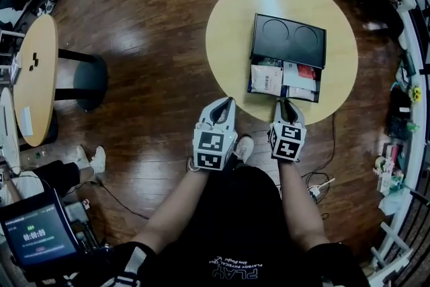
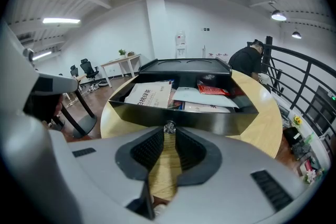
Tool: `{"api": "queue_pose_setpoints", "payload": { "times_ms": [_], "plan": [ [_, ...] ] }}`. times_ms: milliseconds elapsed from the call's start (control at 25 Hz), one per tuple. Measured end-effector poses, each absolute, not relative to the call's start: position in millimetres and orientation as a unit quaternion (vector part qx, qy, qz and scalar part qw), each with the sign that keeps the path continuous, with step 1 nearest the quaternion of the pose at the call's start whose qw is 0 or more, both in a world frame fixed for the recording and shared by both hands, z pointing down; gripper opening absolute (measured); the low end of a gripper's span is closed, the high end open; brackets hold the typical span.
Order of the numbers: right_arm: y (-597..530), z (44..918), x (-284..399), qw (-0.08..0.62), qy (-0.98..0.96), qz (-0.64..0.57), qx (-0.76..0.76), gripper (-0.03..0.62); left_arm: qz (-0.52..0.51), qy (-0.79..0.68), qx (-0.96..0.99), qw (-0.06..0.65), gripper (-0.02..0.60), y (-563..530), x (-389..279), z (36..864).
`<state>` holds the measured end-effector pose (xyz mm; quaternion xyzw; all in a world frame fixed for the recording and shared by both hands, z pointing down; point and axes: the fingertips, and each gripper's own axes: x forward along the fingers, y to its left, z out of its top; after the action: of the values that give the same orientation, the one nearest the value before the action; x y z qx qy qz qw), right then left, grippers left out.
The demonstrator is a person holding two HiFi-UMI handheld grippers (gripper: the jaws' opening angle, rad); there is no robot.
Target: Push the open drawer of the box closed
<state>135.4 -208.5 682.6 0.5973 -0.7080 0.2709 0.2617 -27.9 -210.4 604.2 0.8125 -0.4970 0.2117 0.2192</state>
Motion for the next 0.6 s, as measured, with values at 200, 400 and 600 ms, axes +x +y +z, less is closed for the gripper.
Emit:
{"api": "queue_pose_setpoints", "payload": {
  "times_ms": [200,400,600],
  "plan": [
    [-209.0,678.5,135.5,0.258,-0.712,0.269,0.595,0.072,0.212,-0.496,0.813,0.218,-0.003,-212.4,-27.4,603.8],
    [-213.4,676.3,132.6,0.251,-0.714,0.268,0.596,0.072,0.213,-0.494,0.814,0.218,-0.003,-211.7,-29.3,603.4],
    [-220.7,674.7,134.6,0.249,-0.717,0.266,0.594,0.072,0.213,-0.490,0.817,0.218,-0.003,-211.3,-23.3,603.0]
  ]
}}
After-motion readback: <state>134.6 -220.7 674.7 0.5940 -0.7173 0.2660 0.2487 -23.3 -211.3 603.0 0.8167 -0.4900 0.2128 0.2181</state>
